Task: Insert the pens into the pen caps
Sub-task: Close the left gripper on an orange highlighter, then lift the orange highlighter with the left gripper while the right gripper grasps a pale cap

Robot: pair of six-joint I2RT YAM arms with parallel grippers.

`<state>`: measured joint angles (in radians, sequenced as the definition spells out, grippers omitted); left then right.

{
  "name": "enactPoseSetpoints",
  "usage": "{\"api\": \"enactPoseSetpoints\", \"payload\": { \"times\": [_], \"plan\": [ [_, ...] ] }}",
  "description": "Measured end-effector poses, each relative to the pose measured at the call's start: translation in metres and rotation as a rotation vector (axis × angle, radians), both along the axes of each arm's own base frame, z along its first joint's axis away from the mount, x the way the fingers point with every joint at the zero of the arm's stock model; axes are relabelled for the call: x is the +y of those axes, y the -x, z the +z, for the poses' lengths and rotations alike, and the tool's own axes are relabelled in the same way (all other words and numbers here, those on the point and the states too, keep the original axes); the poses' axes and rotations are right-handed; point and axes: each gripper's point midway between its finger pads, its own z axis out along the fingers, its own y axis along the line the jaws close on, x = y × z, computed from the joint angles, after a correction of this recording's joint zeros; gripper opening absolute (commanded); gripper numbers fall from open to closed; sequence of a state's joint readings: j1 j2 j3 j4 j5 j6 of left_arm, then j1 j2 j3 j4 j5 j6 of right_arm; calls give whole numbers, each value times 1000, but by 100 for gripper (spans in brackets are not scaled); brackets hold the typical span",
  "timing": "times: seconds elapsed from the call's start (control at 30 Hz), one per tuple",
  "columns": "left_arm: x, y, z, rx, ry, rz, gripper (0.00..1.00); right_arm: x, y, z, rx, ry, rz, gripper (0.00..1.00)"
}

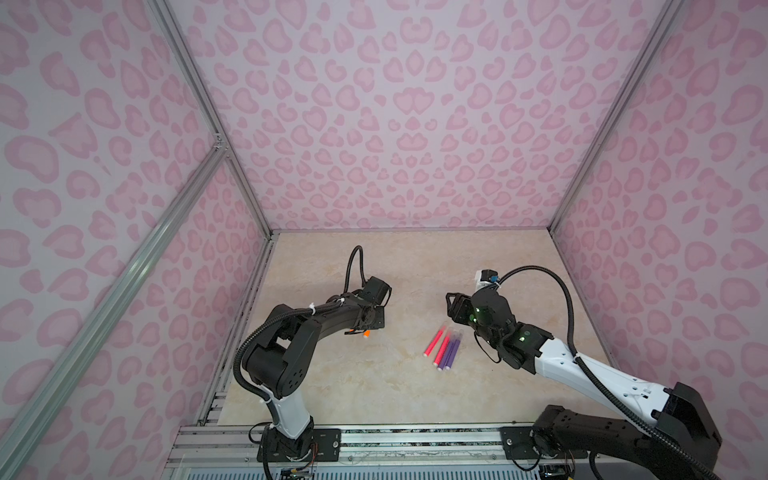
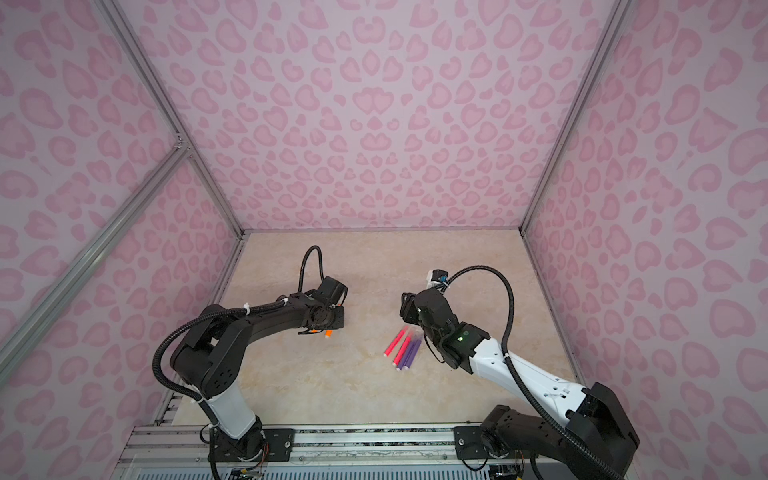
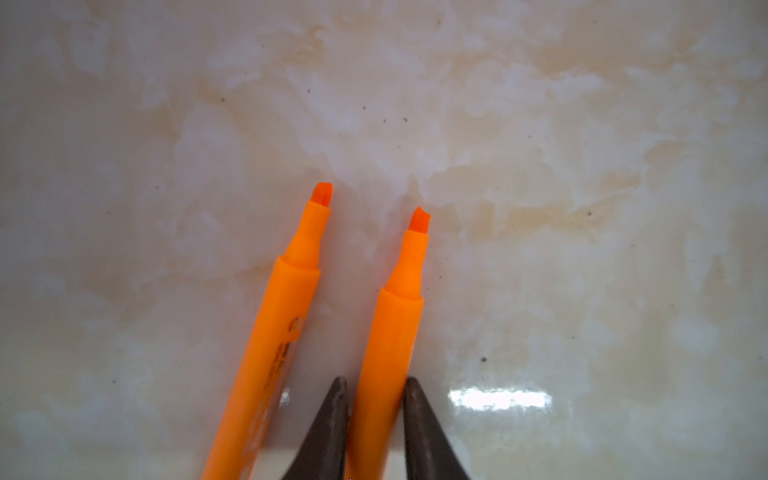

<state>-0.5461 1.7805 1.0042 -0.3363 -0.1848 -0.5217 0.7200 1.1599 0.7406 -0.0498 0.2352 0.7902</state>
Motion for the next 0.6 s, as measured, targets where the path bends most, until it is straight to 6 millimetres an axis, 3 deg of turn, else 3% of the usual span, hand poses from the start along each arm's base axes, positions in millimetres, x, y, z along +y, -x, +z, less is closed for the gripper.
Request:
{"api": "enactPoseSetpoints", "payload": {
  "times": [0.27, 0.43, 0.6],
  "plan": [
    [-5, 0, 2, -8, 31, -8, 4, 0, 0, -2, 4, 4, 0, 62],
    [-10, 11, 7, 2, 91, -35, 3, 1, -2, -7, 15, 14, 0, 62],
    [-17, 18, 27, -56, 177, -70, 3, 3, -3, -9, 20, 19, 0, 62]
  ]
}}
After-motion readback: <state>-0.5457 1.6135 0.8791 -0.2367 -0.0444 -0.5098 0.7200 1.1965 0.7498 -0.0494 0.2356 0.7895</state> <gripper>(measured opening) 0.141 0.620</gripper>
